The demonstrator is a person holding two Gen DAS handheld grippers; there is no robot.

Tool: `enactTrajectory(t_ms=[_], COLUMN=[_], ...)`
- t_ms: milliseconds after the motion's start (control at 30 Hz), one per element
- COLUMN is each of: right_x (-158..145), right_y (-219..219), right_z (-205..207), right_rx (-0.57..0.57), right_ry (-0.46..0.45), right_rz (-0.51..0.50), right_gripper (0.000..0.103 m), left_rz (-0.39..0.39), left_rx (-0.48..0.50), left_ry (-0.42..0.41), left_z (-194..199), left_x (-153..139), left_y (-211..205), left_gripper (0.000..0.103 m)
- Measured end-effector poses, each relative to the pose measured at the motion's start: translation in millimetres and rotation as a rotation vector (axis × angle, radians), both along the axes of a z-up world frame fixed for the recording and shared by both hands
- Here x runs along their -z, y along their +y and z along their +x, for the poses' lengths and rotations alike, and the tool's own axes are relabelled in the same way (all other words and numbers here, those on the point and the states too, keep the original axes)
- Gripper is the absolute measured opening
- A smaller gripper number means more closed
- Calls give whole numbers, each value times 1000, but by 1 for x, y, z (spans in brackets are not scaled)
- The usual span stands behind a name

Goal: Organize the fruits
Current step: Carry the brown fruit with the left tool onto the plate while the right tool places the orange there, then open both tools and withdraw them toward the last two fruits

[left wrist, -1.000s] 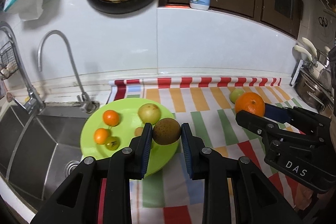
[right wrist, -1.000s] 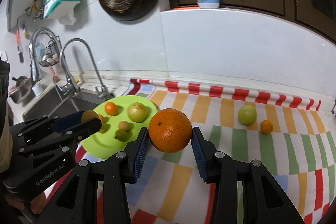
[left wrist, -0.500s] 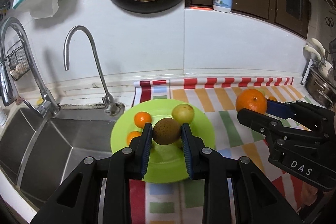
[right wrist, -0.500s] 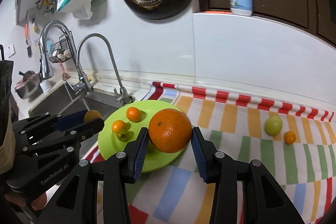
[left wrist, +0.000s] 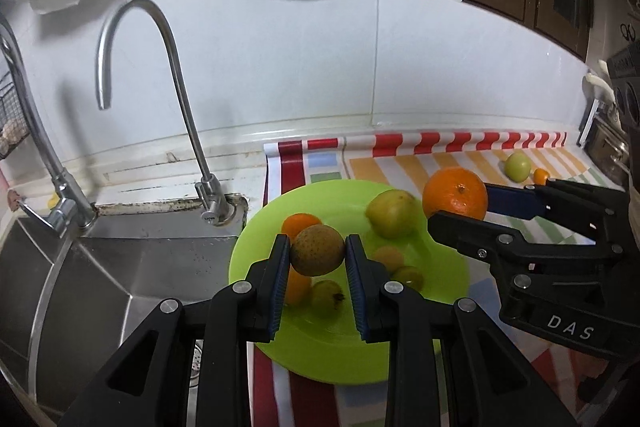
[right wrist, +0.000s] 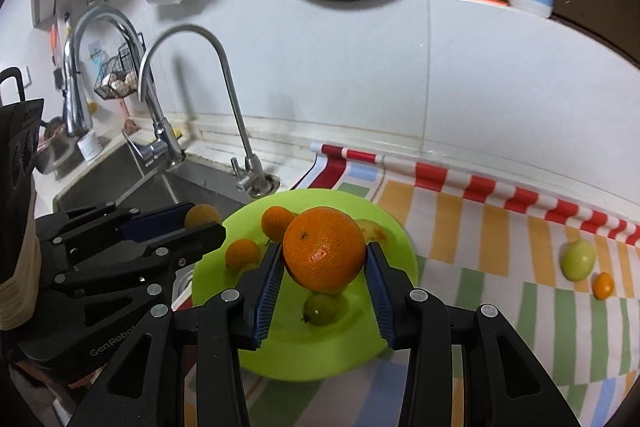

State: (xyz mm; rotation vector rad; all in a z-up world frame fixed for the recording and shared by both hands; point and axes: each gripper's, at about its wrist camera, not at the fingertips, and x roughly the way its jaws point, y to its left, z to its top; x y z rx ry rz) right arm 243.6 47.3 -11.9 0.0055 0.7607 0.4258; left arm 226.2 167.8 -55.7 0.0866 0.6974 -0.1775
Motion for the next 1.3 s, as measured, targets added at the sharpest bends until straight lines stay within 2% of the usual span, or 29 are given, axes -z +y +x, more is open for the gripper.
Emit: enactTrajectory(t_ms=[467,533,667,967,1100,1300], right_x=[35,37,31,15,5,-12], right_y=[27,27,21,0,-10,-28], right_z=[43,45,42,16,2,-18], right_rx=[-53,-52,-26,35,67,116], right_ry=[57,58,34,5,-17,-52], right_rz=[-29,-20,-16,-21,-28,-23], right_gripper=[42,43,53,53,58,58], left_rz=[4,0,-1,-13,-18,-46], left_rx=[63,56,36,-17,-37,-61], left_ry=[46,45,34,7,-14,-42], left_z=[36,38,34,8,-3,-18], left_x=[35,35,30,12,1,-19], left_y=[11,12,12,8,4,-3], left_gripper=[28,34,36,41,52,57])
